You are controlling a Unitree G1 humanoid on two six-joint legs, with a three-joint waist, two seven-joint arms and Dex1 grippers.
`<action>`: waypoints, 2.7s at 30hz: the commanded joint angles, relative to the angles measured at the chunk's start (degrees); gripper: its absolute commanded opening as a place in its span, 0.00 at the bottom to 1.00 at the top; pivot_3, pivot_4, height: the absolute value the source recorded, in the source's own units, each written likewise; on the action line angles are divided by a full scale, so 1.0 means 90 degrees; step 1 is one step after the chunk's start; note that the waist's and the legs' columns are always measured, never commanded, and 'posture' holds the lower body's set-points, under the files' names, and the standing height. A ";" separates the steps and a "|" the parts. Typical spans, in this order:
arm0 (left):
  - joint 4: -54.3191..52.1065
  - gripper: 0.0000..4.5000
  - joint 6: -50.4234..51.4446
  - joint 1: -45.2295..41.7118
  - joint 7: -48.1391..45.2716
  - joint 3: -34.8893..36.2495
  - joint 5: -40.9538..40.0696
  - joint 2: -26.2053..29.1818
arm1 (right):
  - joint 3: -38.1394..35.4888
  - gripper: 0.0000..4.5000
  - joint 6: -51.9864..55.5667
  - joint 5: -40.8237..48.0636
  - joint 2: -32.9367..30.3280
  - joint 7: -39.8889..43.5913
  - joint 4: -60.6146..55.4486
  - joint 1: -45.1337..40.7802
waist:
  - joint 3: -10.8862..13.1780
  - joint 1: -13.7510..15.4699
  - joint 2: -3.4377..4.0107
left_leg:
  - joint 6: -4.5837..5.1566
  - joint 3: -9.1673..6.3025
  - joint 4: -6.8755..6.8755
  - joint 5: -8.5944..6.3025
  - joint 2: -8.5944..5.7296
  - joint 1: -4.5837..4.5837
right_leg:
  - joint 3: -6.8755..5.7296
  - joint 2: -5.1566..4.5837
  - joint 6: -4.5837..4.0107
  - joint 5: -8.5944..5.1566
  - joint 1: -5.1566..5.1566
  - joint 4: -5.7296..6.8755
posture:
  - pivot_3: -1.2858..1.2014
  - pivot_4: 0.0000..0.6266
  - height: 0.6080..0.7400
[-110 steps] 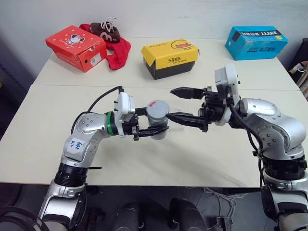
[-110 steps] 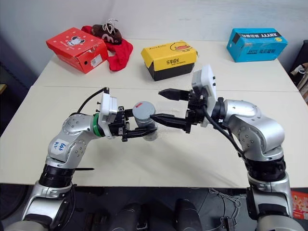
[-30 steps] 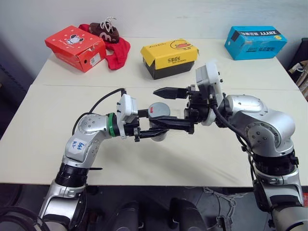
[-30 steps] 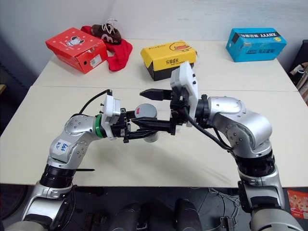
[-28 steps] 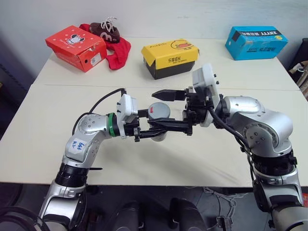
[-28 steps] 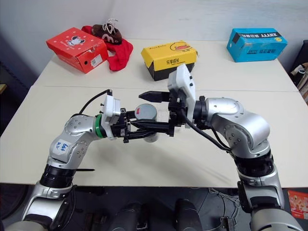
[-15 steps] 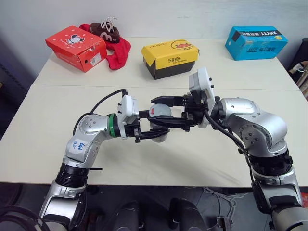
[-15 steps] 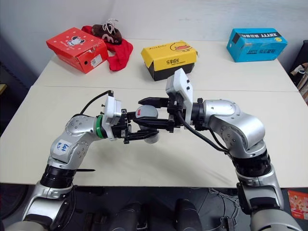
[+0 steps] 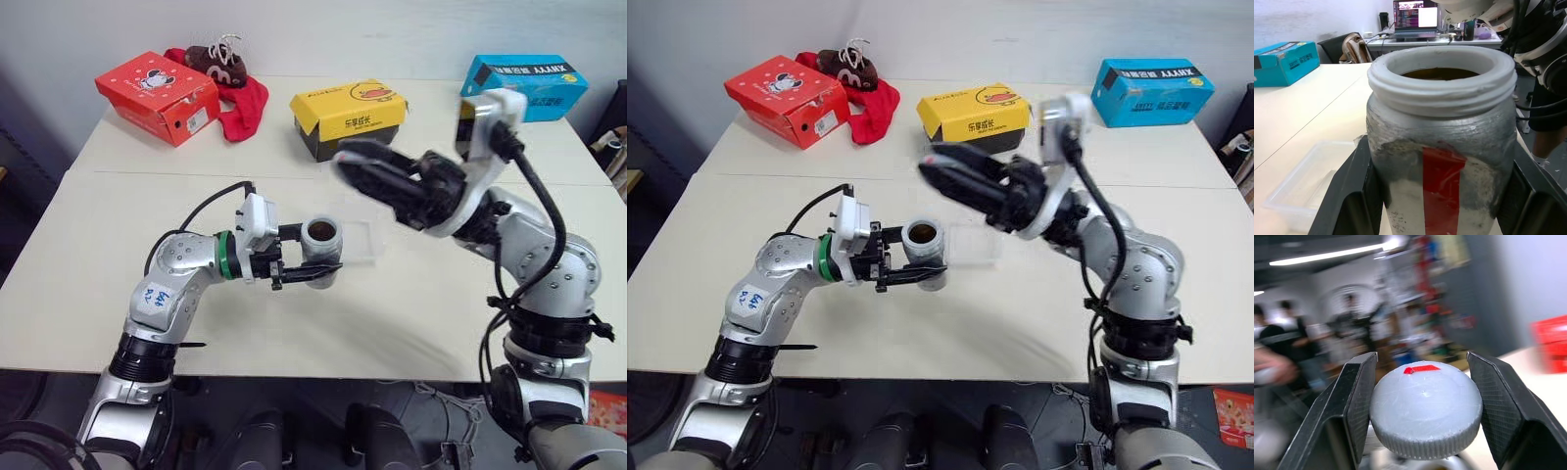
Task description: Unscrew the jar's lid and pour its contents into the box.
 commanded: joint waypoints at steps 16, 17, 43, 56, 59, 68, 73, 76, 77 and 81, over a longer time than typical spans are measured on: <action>0.1749 0.52 -0.0695 -0.1307 -0.0025 0.0352 0.0446 0.0051 | -0.0899 0.56 -0.5734 -0.3759 -0.0803 0.1024 0.5649 0.2084 | 0.0001 -0.0083 -0.0002 | 0.0007 0.0098 -0.0017 0.0012 0.0017 0.0075 | 0.0058 0.0020 0.0026 0.0014 0.0012 0.0008 | 0.52 0.24 1.00; 0.1843 0.52 -0.0752 -0.1381 0.0035 0.0328 0.0533 0.0035 | -0.0952 0.56 -0.5769 -0.3728 -0.0792 0.1008 0.5710 0.2091 | 0.0001 -0.0079 -0.0002 | 0.0007 0.0099 -0.0017 0.0013 0.0018 0.0077 | 0.0061 0.0020 0.0026 0.0014 0.0012 0.0008 | 0.52 0.24 1.00; 0.6308 0.52 -0.6289 -0.4686 0.6699 -0.2954 0.7894 -0.0262 | -0.1544 0.99 -0.3421 -0.2616 -0.1342 0.0858 -0.0129 0.4726 | 0.0012 0.0135 -0.0013 | 0.0025 0.0114 -0.0017 -0.0021 0.0005 0.0067 | 0.0091 -0.0054 0.0028 0.0020 -0.0011 -0.0025 | 0.52 0.24 1.00; 0.7944 0.52 -0.3597 -0.5692 1.1990 -0.5575 1.1781 -0.0828 | -0.1630 0.99 -0.3372 -0.2514 -0.1025 0.0477 -0.0527 0.5109 | 0.0013 0.0151 -0.0014 | 0.0077 0.0109 -0.0009 -0.0038 -0.0013 -0.0002 | 0.0035 -0.0043 0.0058 0.0035 -0.0039 -0.0033 | 0.52 0.24 1.00; 0.8153 0.52 -0.3331 -0.5668 1.2410 -0.5784 1.1926 -0.0939 | -0.1628 0.99 -0.3349 -0.2486 -0.0985 0.0440 -0.0595 0.5163 | 0.0014 0.0146 -0.0016 | 0.0080 0.0108 -0.0007 -0.0036 -0.0017 -0.0006 | 0.0032 -0.0038 0.0060 0.0035 -0.0040 -0.0034 | 0.52 0.24 1.00; 0.8175 0.52 -0.3135 -0.5613 1.3169 -0.5996 1.1968 -0.0937 | -0.1530 0.99 -0.3358 -0.2519 -0.0802 0.0313 -0.0687 0.5272 | 0.0017 0.0144 -0.0022 | 0.0082 0.0103 -0.0002 -0.0034 -0.0017 -0.0006 | 0.0031 -0.0070 0.0063 0.0036 -0.0039 -0.0030 | 0.52 0.24 1.00; 0.8126 0.52 -0.4718 -0.5543 1.2440 -0.5375 1.0932 -0.0738 | -0.1482 0.99 -0.3349 -0.2526 -0.0743 0.0321 -0.0666 0.5235 | 0.0017 0.0134 -0.0022 | 0.0080 0.0103 0.0002 -0.0034 -0.0017 -0.0006 | 0.0032 -0.0076 0.0063 0.0036 -0.0039 -0.0030 | 0.52 0.24 1.00; 0.8260 0.52 -0.6521 -0.5294 1.0979 -0.4331 0.9266 -0.0546 | -0.1494 0.99 -0.3344 -0.2465 -0.0721 0.0333 -0.0633 0.5184 | 0.0017 0.0121 -0.0021 | 0.0076 0.0102 0.0002 -0.0032 -0.0013 -0.0005 | 0.0033 -0.0081 0.0062 0.0036 -0.0040 -0.0030 | 0.52 0.24 1.00; 0.8280 0.52 -0.7011 -0.5198 1.0426 -0.4002 0.8744 -0.0475 | -0.1497 0.99 -0.3340 -0.2453 -0.0717 0.0337 -0.0627 0.5169 | 0.0016 0.0108 -0.0019 | 0.0073 0.0101 0.0002 -0.0031 -0.0012 -0.0004 | 0.0032 -0.0082 0.0062 0.0036 -0.0040 -0.0030 | 0.52 0.24 1.00; 0.8134 0.52 -0.7537 -0.4447 0.6039 -0.2010 0.5204 -0.0644 | -0.1488 0.99 -0.3386 -0.2384 -0.0701 0.0421 -0.0532 0.4998 | 0.0013 0.0096 -0.0014 | 0.0064 0.0100 0.0010 -0.0027 -0.0010 0.0001 | 0.0025 -0.0079 0.0061 0.0037 -0.0040 -0.0020 | 0.52 0.24 1.00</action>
